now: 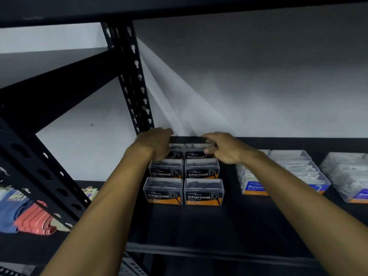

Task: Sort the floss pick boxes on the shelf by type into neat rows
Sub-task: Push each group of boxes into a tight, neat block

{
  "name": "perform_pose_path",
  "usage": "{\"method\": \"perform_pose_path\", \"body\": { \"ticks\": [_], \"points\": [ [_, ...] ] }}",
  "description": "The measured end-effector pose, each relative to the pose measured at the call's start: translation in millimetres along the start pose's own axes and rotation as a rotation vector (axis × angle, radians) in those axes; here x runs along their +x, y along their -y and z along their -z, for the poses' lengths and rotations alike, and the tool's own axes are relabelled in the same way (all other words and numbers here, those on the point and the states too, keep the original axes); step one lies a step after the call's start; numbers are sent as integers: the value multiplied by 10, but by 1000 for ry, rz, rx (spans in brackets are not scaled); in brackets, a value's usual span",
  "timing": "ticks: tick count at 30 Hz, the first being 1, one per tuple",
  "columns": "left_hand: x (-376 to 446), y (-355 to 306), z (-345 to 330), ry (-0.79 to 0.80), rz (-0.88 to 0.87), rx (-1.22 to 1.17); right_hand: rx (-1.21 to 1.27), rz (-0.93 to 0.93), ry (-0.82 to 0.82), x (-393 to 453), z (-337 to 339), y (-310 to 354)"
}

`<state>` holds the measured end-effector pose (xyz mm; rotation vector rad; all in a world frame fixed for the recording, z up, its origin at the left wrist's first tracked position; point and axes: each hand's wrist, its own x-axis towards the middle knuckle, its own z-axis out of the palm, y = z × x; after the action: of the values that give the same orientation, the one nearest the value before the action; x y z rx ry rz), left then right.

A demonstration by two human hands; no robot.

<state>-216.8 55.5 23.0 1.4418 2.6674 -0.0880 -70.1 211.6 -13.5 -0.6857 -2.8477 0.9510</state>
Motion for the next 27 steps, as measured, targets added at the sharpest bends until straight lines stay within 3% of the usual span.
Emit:
{"method": "perform_pose_path", "body": {
  "ticks": [4,8,11,27],
  "points": [
    [-240,-30,37,-135,-14,-92,-158,154,-198,-154,36,27],
    [-467,-27,-9,-26,-38,-144,-266,277,-357,-390,-47,58],
    [-490,-12,-83,26,-17,-76,-326,261,-314,-484,-144,67],
    [-428,5,-316,-195,-24,-20,-426,214,-197,-500,-237,174]
  ]
}}
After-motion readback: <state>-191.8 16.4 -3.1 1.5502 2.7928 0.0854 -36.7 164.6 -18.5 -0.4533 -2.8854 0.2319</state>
